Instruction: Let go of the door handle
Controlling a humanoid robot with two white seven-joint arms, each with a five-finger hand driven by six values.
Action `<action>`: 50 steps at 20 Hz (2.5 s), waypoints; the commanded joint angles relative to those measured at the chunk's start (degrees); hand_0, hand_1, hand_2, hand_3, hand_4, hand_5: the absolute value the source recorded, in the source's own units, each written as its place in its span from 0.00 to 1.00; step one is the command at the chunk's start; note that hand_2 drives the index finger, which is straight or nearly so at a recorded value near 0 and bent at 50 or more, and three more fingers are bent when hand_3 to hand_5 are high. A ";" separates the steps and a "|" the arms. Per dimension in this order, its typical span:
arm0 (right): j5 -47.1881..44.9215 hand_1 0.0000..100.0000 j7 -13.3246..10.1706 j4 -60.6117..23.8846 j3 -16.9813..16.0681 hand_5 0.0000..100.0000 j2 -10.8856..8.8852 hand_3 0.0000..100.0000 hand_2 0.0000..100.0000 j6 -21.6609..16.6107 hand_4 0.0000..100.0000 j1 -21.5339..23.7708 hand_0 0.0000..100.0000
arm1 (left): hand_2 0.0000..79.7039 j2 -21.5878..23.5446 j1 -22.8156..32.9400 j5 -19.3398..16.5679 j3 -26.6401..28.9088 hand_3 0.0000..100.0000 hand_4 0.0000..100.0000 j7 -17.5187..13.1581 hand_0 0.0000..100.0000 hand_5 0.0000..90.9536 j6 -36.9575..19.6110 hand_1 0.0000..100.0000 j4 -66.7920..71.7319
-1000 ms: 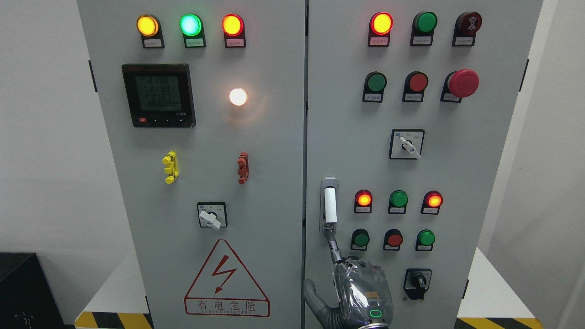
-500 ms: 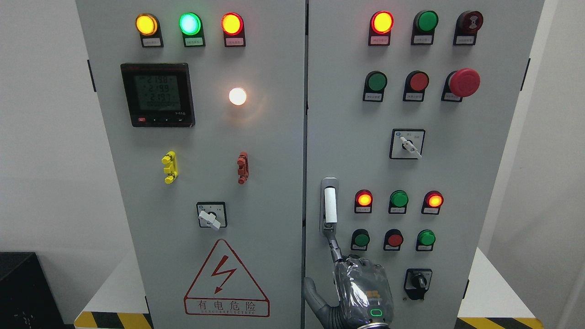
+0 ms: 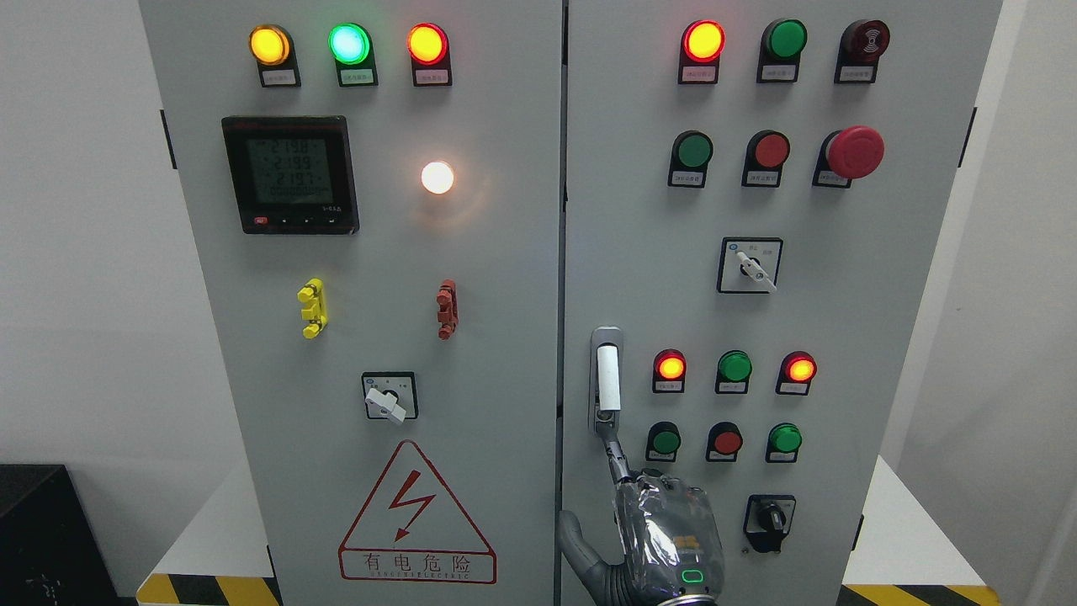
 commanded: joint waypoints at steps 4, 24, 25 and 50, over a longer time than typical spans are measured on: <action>-0.06 0.25 -0.03 -3.91 0.05 0.72 0.01 0.75 0.02 -0.03 0.70 0.02 0.40 | 0.05 0.07 0.00 0.00 0.00 0.11 0.00 0.02 0.00 0.00 0.06 0.00 0.00; -0.15 0.25 -0.11 -4.96 0.23 0.72 0.09 0.75 0.13 -0.29 0.70 0.11 0.41 | 0.05 0.07 0.00 0.00 0.00 0.11 0.00 0.02 0.00 0.00 -0.02 0.00 0.00; -0.15 0.25 -0.11 -4.96 0.23 0.72 0.09 0.75 0.15 -0.29 0.70 0.11 0.41 | 0.05 -0.02 0.00 0.00 0.00 0.11 0.00 0.02 0.00 0.00 0.06 0.00 0.00; -0.33 0.36 -0.64 -6.19 -0.74 0.69 0.01 0.93 0.58 -0.29 0.72 -0.51 0.01 | 0.06 -0.02 0.00 0.00 0.00 0.11 0.00 0.02 0.00 0.00 0.06 0.00 0.00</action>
